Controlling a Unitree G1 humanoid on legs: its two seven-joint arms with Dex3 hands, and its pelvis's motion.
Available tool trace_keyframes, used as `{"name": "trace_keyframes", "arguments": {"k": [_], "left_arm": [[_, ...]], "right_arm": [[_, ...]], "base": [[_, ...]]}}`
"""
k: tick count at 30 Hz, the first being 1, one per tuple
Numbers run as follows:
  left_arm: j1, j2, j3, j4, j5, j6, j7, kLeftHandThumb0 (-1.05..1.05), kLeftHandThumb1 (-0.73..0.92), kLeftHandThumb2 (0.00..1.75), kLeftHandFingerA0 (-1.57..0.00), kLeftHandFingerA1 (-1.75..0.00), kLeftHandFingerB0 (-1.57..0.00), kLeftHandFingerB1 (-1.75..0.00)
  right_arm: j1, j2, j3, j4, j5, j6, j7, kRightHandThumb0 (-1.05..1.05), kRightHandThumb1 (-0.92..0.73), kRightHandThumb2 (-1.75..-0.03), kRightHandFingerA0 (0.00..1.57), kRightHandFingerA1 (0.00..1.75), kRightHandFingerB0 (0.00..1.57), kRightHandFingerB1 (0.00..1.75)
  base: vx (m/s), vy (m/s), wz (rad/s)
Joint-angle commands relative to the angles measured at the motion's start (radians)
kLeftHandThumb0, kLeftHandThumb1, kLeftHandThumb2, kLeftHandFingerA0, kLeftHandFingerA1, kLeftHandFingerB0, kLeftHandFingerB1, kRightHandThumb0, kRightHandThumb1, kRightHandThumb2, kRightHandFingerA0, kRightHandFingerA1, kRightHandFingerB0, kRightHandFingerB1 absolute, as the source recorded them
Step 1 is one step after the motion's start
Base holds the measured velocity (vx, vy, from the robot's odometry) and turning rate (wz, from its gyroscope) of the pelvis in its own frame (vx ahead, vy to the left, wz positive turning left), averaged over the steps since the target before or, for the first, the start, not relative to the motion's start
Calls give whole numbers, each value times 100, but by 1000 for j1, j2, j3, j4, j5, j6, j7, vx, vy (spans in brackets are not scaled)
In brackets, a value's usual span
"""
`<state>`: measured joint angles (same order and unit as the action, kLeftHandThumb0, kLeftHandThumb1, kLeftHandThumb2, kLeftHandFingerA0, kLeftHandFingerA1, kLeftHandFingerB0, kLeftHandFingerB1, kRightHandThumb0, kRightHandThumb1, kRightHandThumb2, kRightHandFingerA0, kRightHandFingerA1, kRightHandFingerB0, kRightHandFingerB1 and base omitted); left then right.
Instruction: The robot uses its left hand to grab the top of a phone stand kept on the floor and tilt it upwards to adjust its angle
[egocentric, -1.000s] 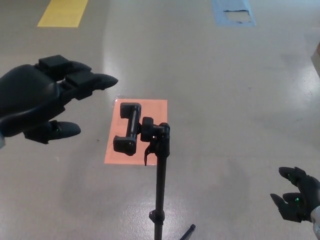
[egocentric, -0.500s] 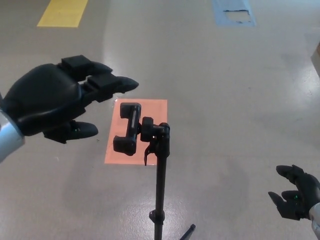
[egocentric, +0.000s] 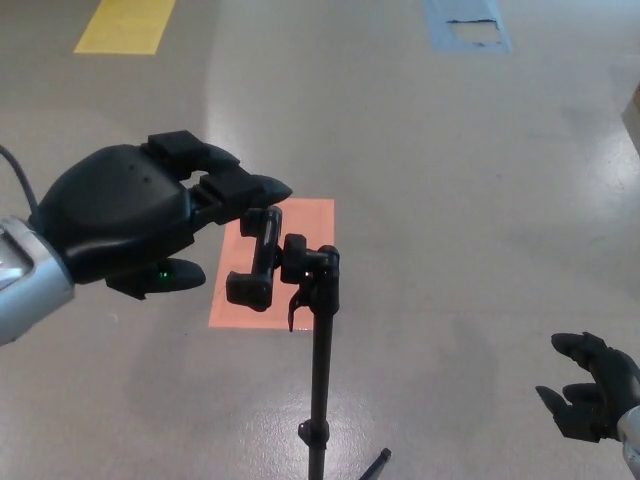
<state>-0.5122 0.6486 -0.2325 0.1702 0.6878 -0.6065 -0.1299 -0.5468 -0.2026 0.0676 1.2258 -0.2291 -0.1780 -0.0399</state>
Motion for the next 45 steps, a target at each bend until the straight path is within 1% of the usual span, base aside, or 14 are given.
{"name": "trace_keyframes", "arguments": {"k": [1,4,5,14,20,27,28,29,35,38,41,43,44,45], "left_arm": [[-22,0,-10,25,24,32,-10,-24,56,61,-22,-33,-13,-34],[-33,-2,-12,42,16,36,-16,-24,57,61,-22,-33,-14,-34],[-42,-2,-11,60,3,34,-21,-26,58,61,-24,-34,-17,-33],[-61,-5,-12,75,-7,42,-33,-27,57,61,-26,-34,-20,-34],[-68,-8,-18,88,8,35,-18,-27,57,61,-26,-34,-19,-34],[-62,-13,-26,81,18,57,-28,-27,57,61,-24,-33,-17,-34],[-61,-14,-27,78,17,62,-31,-27,58,60,-24,-32,-17,-34],[-58,-15,-28,72,16,69,-38,-26,58,60,-23,-32,-17,-33],[-47,-14,-29,61,13,62,-25,-26,57,60,-25,-33,-17,-34],[-45,-11,-37,80,38,46,10,-27,56,60,-25,-34,-16,-35],[-50,-10,-44,93,46,47,12,-29,57,61,-24,-34,-15,-35],[-47,-11,-44,103,49,41,26,-30,57,62,-25,-34,-18,-35],[-45,-10,-45,108,47,38,29,-30,58,62,-25,-34,-18,-35],[-43,-10,-47,113,45,36,32,-30,58,62,-25,-34,-18,-35]], "right_arm": [[-3,-17,0,2,2,10,6,-35,-69,-71,28,42,16,35],[-2,-19,2,3,0,4,3,-36,-68,-71,28,42,17,35],[-3,-19,2,2,-1,6,4,-35,-69,-71,28,41,17,35],[-9,-18,8,6,-3,14,6,-37,-68,-72,30,42,20,36],[-12,-20,13,5,-5,18,6,-37,-68,-72,30,42,20,37],[-14,-23,11,4,-1,14,16,-36,-68,-72,31,43,21,37],[-14,-24,12,4,-1,15,16,-26,-55,-95,30,55,9,46],[-14,-24,12,3,-2,16,15,-36,-68,-72,32,43,21,37],[-19,-22,16,4,-5,21,13,-37,-68,-72,30,42,21,37],[-19,-23,18,4,-6,20,12,-37,-68,-73,31,43,22,37],[-21,-24,19,4,-5,23,11,-37,-68,-73,31,42,23,37],[-22,-25,22,5,-8,25,10,-37,-68,-72,31,42,22,37],[-22,-25,25,4,-11,23,9,-30,-75,-62,38,40,25,32],[-21,-26,29,3,-13,19,8,-30,-75,-62,38,40,25,32]], "base": [[0,0,0],[0,0,0],[0,0,0],[0,0,0],[0,0,0],[0,0,0],[0,0,0],[0,0,0],[0,0,0],[0,0,0],[0,0,0],[0,0,0],[0,0,0],[0,0,0]]}}
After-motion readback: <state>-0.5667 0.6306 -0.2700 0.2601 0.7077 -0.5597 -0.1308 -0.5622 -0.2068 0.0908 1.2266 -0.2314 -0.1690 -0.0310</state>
